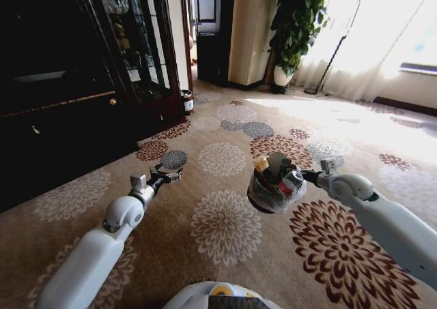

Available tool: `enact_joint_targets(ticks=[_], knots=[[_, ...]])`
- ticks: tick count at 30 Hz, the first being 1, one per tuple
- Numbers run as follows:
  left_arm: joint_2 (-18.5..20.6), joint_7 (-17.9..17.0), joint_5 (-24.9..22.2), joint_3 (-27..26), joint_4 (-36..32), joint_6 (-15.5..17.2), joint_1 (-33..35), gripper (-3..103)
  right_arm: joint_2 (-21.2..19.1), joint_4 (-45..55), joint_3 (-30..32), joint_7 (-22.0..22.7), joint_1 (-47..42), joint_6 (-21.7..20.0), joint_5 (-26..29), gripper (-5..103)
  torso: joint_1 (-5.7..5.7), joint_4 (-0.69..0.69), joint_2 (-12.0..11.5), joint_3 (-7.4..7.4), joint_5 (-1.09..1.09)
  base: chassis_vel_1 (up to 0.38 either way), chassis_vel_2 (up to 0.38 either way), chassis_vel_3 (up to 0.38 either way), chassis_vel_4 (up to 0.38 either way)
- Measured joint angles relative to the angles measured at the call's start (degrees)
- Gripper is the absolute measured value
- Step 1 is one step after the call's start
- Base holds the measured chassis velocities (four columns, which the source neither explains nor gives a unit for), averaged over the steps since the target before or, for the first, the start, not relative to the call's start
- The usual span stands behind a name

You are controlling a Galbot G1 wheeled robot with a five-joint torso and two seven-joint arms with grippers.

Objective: Pick up the trash from the ground and place it into the trash bin.

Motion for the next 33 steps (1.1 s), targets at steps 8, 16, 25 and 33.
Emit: enact_joint_targets(ticks=[8, 16, 25, 33], knots=[[-1.62, 1.57, 2.06, -7.2, -3.65, -2.81, 7.2, 100, 3.53, 2.62, 10.41, -0.09, -5.33, -0.76, -1.97, 1, 0.0, 0.07, 0.0, 0.0, 0.01, 0.0, 0.0, 0.0, 0.0], [-1.78, -1.03, 1.59, -4.8, -6.55, -1.9, 6.7, 100, 4.46, 2.65, 14.85, -0.03, -10.96, 2.61, -6.4, 1, 0.0, -0.01, 0.0, 0.0, 0.03, 0.027, -0.038, -0.035, 0.031], [-1.48, -2.76, 1.52, -3.61, -7.77, -2.22, 7.3, 100, 4.78, 1.76, 18.51, -0.05, -16.12, 5.22, -7.61, 1, 0.0, 0.05, 0.0, 0.01, 0.01, 0.14, -0.213, -0.149, 0.229], [-2.01, -4.25, 1.99, -1.57, -9.09, -1.76, 7.14, 100, 4.8, 3.03, 20.65, -0.02, -19.94, 6.35, -7.76, 1, 0.0, 0.03, 0.0, -0.02, -0.01, 0.183, -0.311, -0.202, 0.276]])
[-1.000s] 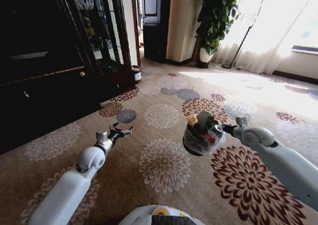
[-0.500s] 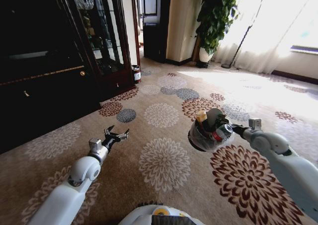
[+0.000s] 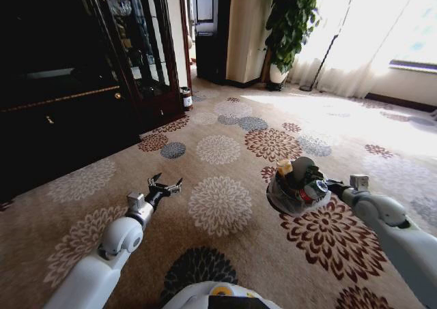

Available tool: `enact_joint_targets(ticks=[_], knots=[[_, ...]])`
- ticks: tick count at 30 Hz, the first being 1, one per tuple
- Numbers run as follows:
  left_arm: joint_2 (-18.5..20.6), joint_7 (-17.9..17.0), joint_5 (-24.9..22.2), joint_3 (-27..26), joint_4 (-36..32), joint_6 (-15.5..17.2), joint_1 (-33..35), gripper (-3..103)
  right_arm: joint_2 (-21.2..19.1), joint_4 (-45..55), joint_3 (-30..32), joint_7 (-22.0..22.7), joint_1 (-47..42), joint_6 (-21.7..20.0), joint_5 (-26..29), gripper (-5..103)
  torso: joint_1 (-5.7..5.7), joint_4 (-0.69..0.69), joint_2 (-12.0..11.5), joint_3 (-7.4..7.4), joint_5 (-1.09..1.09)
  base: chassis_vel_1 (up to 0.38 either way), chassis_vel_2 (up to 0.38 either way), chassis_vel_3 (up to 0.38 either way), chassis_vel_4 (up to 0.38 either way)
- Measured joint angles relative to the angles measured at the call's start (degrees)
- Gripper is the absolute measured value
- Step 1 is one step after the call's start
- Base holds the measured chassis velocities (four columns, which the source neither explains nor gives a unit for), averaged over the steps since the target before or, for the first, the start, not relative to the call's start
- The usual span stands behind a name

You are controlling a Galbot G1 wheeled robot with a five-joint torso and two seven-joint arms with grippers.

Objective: Pick up the trash from the ground and place it into the trash bin.

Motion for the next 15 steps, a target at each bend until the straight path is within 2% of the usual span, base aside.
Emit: enact_joint_targets(ticks=[14, 15], knots=[[-0.31, -0.19, 0.73, 0.93, -1.12, -0.02, 0.71, 100, 0.2, 2.11, 0.96, 0.0, -2.17, -0.15, -0.01, 1, 0.0, 0.01, -0.02, 0.02, -0.04, 0.157, -0.233, -0.23, 0.149], [-0.38, -0.17, 0.81, 0.98, -1.29, -0.05, 0.87, 100, 0.24, 2.22, 0.96, 0.0, -2.3, -0.19, -0.02, 1, 0.0, 0.0, -0.02, 0.02, 0.04, 0.135, -0.298, -0.286, 0.135]])
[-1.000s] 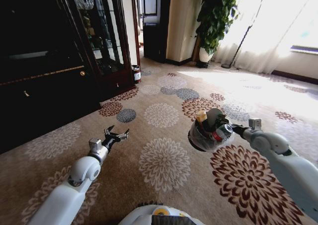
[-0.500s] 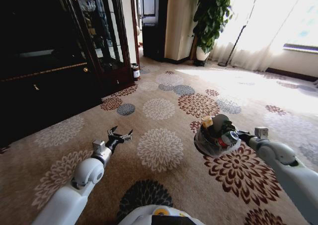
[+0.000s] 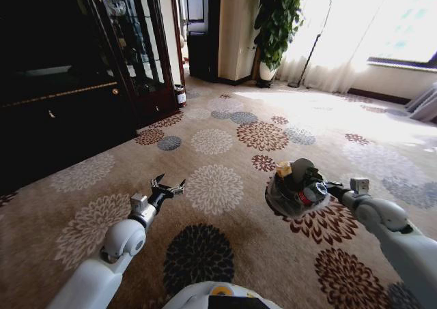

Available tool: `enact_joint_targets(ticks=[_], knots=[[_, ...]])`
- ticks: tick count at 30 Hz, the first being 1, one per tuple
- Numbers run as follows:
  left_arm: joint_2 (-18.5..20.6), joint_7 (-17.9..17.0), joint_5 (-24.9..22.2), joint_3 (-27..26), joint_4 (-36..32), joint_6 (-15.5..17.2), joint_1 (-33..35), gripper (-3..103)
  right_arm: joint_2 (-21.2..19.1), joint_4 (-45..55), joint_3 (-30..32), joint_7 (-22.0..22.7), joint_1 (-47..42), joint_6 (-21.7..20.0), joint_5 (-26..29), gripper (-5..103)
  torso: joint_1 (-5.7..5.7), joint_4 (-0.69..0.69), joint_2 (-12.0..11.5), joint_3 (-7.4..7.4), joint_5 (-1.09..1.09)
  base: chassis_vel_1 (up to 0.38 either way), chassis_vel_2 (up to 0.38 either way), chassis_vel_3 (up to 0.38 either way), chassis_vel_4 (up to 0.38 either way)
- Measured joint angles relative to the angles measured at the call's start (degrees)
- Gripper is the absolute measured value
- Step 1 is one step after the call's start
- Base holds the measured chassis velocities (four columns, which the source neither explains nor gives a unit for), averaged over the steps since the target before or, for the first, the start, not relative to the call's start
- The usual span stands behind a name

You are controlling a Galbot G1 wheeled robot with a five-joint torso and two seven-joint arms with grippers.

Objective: Pick up the trash from the ground and place it into the trash bin.

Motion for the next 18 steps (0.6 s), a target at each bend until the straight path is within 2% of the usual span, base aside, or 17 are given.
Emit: enact_joint_targets(ticks=[3, 4, 8, 11, 18], knots=[[-0.11, 0.07, 0.07, 0.09, -0.22, -0.07, 0.27, 100, 0.06, 0.13, 0.0, 0.0, -0.23, -0.04, -0.02, 1, 0.0, -0.01, 0.0, 0.0, 0.0, 0.111, -0.308, -0.291, 0.141], [-0.14, 0.09, 0.11, 0.12, -0.26, -0.08, 0.33, 100, 0.06, 0.14, 0.0, 0.02, -0.28, -0.04, -0.04, 1, 0.0, -0.01, 0.0, 0.0, -0.08, 0.093, -0.313, -0.297, 0.132], [-0.28, 0.14, 0.23, 0.19, -0.48, -0.1, 0.55, 100, 0.07, 0.15, 0.0, 0.02, -0.47, -0.04, -0.06, 1, 0.0, 0.0, 0.0, 0.0, 0.0, 0.095, -0.308, -0.3, 0.106], [-0.47, 0.15, 0.23, 0.21, -0.68, -0.1, 0.74, 100, 0.02, 0.15, -0.06, 0.02, -0.51, -0.02, -0.07, 1, 0.0, 0.0, 0.0, 0.0, -0.06, 0.095, -0.312, -0.295, 0.078], [-0.69, 0.15, 0.25, 0.24, -0.86, -0.14, 1.0, 100, -0.13, 0.2, -0.27, 0.02, -0.55, 0.03, 0.01, 1, 0.0, 0.0, 0.0, 0.0, -0.04, 0.072, -0.322, -0.321, 0.069]])
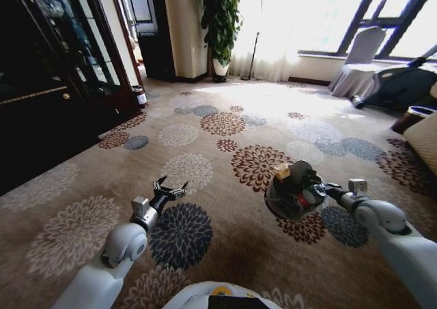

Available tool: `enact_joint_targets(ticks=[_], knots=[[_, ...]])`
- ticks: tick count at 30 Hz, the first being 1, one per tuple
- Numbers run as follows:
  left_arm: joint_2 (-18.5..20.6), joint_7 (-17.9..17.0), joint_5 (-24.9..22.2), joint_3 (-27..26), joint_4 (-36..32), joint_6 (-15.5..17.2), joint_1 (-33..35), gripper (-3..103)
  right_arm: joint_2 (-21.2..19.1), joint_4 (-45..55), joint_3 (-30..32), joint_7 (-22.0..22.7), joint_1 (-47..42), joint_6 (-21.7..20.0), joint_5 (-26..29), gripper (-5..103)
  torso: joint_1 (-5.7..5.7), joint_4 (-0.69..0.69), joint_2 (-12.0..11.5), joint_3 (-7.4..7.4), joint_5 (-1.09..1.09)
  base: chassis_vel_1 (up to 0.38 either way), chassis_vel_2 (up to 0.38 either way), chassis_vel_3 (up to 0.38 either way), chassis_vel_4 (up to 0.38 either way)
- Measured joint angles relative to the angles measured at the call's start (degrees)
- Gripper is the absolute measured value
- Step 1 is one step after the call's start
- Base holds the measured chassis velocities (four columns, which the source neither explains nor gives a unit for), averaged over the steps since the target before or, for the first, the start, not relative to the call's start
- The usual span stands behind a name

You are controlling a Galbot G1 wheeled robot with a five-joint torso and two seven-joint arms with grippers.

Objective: Pick up the trash from the ground and place it into the trash bin.

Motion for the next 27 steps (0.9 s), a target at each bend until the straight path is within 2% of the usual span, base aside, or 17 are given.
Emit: enact_joint_targets(ticks=[9, 13, 17, 19, 22, 26, 27], knots=[[0.0, 0.02, 0.01, 0.0, -0.02, -0.04, 0.01, 100, -0.03, 0.03, -0.04, -0.01, 0.01, 0.03, 0.03, 1, 0.0, 0.0, 0.0, 0.0, 0.0, 0.07, -0.331, -0.315, 0.071], [0.0, 0.04, 0.01, 0.0, -0.02, -0.04, 0.01, 100, -0.04, 0.03, -0.06, -0.01, 0.01, 0.04, 0.03, 1, 0.0, -0.05, 0.0, -0.01, 0.04, 0.063, -0.277, -0.257, 0.034], [0.0, 0.06, 0.0, 0.0, -0.02, -0.04, 0.01, 100, -0.05, 0.03, -0.07, 0.0, 0.01, 0.04, 0.03, 1, 0.0, -0.04, 0.01, -0.02, -0.03, 0.015, -0.123, -0.156, 0.003], [0.01, 0.06, 0.01, -0.02, -0.02, -0.04, -0.01, 100, -0.05, 0.03, -0.08, -0.01, 0.02, 0.05, 0.04, 1, 0.0, 0.04, 0.0, 0.0, 0.02, 0.0, 0.0, 0.0, 0.0], [0.01, 0.06, 0.0, -0.03, -0.02, -0.04, -0.01, 100, -0.05, 0.04, -0.1, -0.05, 0.04, 0.07, 0.08, 1, 0.01, 0.09, 0.0, 0.02, 0.02, 0.009, 0.057, 0.068, 0.002], [0.01, 0.06, 0.0, -0.03, -0.01, -0.04, -0.01, 100, -0.05, 0.04, -0.1, -0.05, 0.06, 0.1, 0.1, 1, 0.01, 0.05, 0.0, 0.01, 0.01, 0.002, 0.015, 0.015, 0.0], [0.01, 0.06, 0.0, -0.03, -0.01, -0.04, -0.01, 100, -0.05, 0.04, -0.1, -0.05, 0.06, 0.1, 0.1, 1, 0.0, 0.0, 0.0, 0.01, 0.01, 0.0, 0.0, 0.0, 0.0]])
